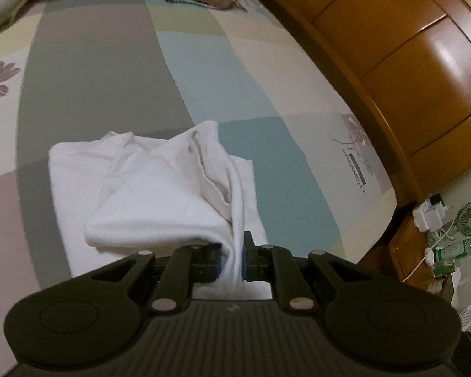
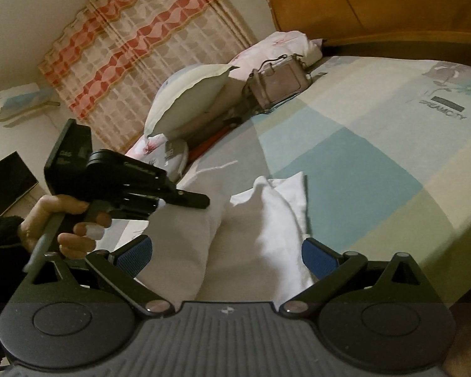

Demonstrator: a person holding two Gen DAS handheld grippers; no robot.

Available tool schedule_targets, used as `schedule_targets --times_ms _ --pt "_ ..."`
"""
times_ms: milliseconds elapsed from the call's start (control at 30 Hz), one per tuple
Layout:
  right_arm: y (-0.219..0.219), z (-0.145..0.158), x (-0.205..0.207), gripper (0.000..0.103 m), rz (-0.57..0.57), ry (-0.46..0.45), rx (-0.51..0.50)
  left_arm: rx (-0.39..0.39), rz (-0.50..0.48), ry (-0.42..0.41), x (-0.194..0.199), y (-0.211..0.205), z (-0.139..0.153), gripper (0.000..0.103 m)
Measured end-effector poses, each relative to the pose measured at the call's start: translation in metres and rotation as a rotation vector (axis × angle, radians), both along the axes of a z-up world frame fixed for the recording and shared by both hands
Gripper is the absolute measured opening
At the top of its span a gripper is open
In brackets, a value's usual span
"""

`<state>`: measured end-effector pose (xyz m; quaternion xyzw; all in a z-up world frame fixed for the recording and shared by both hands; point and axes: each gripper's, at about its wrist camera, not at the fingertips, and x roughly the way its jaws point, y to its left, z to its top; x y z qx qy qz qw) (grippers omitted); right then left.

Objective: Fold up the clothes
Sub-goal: 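Fold the gripped edge over the sweatshirt body with the left tool, then open the left tool to lay the folded edge down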

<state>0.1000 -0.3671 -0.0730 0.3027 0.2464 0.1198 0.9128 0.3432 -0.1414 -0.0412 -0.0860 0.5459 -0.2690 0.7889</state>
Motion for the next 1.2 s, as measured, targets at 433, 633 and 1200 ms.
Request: schedule_targets --times_ms 433,633,1200 --pt "-0.006 -0.013 0.006 0.103 -0.015 0.042 0.014 0.094 -0.022 0.066 0.008 -0.043 -0.041 0.01" --pt "-0.008 -0.016 0.005 0.103 -0.024 0.056 0.007 0.076 0.023 0.122 0.018 -0.048 -0.05 0.023" --pt "-0.003 -0.02 0.005 0.103 -0.013 0.088 -0.034 0.014 -0.133 -0.072 -0.003 -0.013 -0.019 0.059"
